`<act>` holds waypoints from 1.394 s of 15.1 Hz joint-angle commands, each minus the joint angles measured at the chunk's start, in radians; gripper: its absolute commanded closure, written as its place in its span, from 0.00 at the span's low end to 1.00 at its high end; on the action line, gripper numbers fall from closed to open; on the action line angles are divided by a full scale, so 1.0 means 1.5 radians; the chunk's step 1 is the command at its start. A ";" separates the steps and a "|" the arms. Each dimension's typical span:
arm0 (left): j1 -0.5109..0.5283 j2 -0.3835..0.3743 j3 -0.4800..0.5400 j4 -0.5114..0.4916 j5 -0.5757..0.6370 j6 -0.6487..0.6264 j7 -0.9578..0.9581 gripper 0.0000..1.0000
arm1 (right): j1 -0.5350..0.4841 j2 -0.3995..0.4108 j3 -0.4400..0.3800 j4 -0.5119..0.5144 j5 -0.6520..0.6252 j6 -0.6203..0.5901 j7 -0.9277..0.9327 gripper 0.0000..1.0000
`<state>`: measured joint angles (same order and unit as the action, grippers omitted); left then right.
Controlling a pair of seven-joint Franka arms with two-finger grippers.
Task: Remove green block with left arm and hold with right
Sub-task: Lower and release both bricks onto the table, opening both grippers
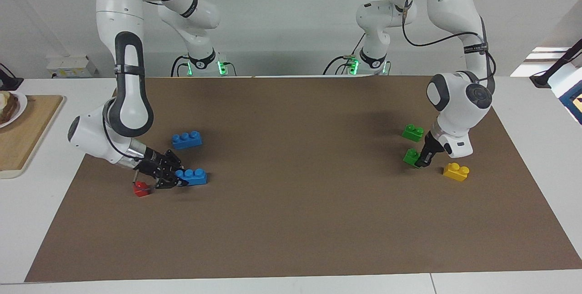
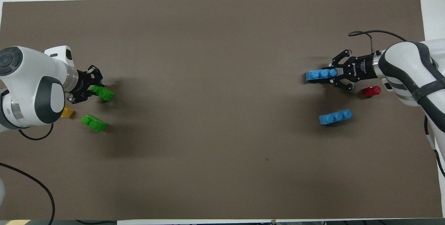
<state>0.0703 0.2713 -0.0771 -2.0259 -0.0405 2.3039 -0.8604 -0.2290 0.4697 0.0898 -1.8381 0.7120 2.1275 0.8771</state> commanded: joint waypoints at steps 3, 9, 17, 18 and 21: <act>0.000 0.005 -0.003 -0.002 -0.012 0.013 0.035 0.00 | -0.002 -0.004 0.007 0.006 -0.015 0.011 -0.026 0.12; -0.004 -0.050 -0.005 0.004 -0.011 -0.051 0.044 0.00 | 0.003 -0.030 0.007 0.022 -0.058 -0.004 0.000 0.10; -0.012 -0.108 -0.003 0.126 -0.003 -0.225 0.213 0.00 | 0.007 -0.082 0.012 0.075 -0.190 -0.069 -0.006 0.07; -0.010 -0.109 -0.003 0.147 -0.003 -0.249 0.251 0.00 | 0.007 -0.091 0.012 0.084 -0.207 -0.086 -0.022 0.07; -0.004 -0.146 -0.002 0.160 -0.002 -0.282 0.384 0.00 | 0.007 -0.123 0.012 0.100 -0.232 -0.118 -0.067 0.06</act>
<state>0.0599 0.0912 -0.0846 -1.7984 -0.0404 1.9305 -0.4153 -0.2147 0.3183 0.1036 -1.7028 0.4007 1.9871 0.8255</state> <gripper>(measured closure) 0.000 0.066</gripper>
